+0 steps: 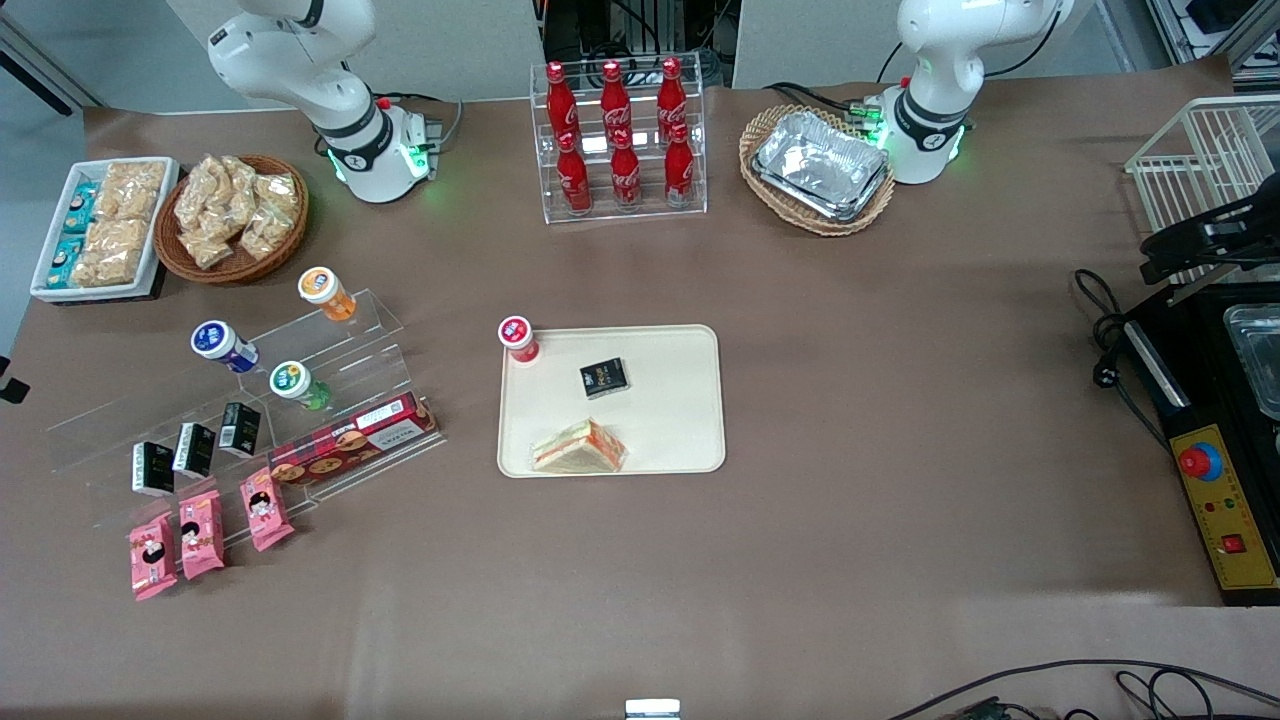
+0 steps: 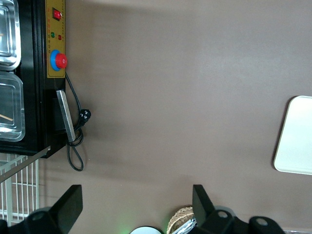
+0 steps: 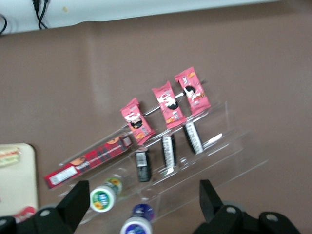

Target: Place sandwich on tray

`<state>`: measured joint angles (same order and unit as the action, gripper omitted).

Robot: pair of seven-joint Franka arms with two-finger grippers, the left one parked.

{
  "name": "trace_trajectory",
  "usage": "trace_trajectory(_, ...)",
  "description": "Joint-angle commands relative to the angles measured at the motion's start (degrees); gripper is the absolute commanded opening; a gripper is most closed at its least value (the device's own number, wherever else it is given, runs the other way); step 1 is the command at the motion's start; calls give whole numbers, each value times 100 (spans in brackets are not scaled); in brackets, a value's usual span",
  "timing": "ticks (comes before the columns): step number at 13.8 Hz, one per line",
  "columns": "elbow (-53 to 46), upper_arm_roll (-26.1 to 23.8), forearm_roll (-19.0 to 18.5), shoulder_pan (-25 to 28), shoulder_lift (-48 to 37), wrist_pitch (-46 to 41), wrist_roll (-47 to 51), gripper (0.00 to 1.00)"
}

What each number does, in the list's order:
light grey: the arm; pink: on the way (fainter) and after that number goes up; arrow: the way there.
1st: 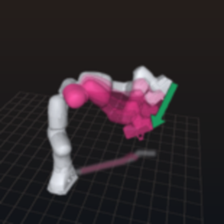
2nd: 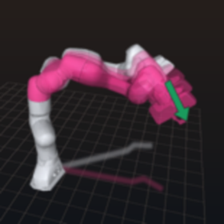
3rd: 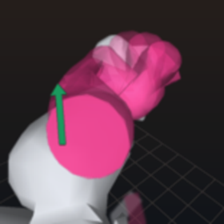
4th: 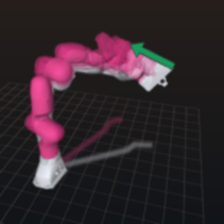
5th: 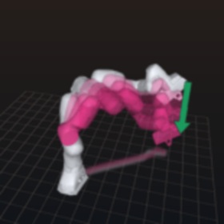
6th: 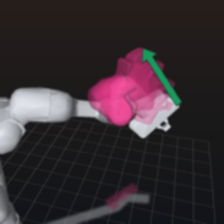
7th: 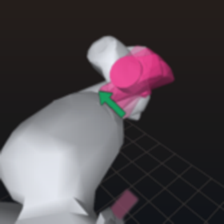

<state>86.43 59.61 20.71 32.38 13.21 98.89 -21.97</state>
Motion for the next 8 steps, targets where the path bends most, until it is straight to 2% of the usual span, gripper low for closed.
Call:
trace_trajectory(1,-661,-474,-477,6,-108,-983,1263,100)
trace_trajectory(4,-768,-1448,-1180,-99,-599,-1188,1862,100)
trace_trajectory(6,-777,-2554,-1358,-737,-688,-1188,2152,100)
trace_trajectory(8,-777,-3522,-1359,-1537,-714,-1188,2294,100)
